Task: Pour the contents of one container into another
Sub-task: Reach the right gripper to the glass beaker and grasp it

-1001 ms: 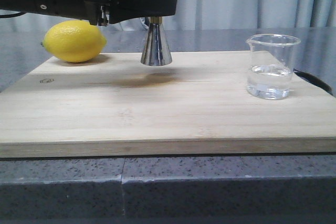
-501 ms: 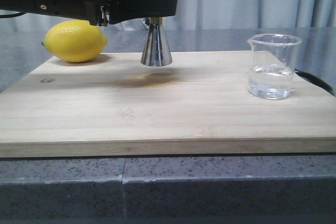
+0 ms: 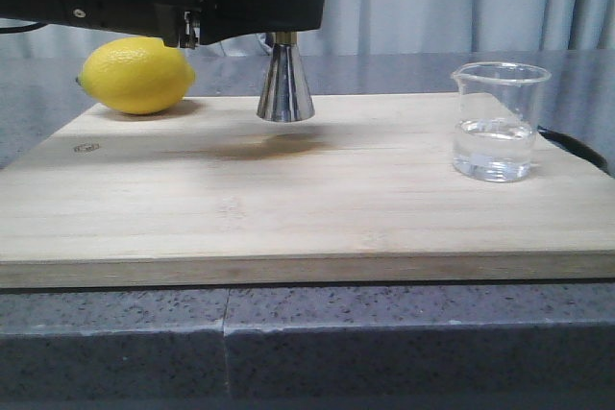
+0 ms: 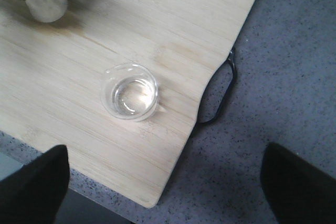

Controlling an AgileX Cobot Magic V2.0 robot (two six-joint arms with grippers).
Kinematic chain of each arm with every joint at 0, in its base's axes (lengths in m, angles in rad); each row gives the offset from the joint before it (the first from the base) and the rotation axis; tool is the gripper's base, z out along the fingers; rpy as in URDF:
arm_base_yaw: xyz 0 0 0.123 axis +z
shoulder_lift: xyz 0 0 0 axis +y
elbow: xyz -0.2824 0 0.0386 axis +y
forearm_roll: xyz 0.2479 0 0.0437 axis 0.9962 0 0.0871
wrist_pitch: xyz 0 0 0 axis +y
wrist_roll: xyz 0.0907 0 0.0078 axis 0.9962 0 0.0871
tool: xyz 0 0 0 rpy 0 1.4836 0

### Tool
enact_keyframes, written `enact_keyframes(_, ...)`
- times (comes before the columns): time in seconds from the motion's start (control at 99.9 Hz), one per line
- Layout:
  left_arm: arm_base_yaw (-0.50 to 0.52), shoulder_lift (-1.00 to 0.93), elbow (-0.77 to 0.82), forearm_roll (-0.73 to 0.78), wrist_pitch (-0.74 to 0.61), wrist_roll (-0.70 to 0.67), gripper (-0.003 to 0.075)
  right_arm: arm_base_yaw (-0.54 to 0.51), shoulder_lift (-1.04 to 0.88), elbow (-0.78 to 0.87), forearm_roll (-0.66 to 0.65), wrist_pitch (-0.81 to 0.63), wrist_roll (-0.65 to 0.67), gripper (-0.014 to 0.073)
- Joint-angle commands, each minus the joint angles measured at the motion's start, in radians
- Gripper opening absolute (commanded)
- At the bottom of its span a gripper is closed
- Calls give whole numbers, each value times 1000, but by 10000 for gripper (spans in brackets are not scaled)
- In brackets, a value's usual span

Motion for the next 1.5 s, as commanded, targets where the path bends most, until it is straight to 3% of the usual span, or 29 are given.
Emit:
enact_keyframes(0.0, -5, -41, -29, -85, 103, -10, 239, 40, -11, 8, -40, -89, 5, 648)
enact_keyframes(0.23, -5, -41, -29, -85, 103, -10, 239, 78, -75, 184, -40, -390, 5, 647)
enact_keyframes(0.661, -5, -41, -29, -85, 103, -10, 238, 82, -265, 744, 87, -1123, -4, 647)
enact_keyframes(0.891, -5, -41, -29, -85, 103, -10, 238, 169, -245, 949, 106, -1505, -2, 647)
enact_keyframes(1.492, -5, -41, -29, -85, 103, -10, 238, 188, 107, 1009, 106, -1976, -1, 647)
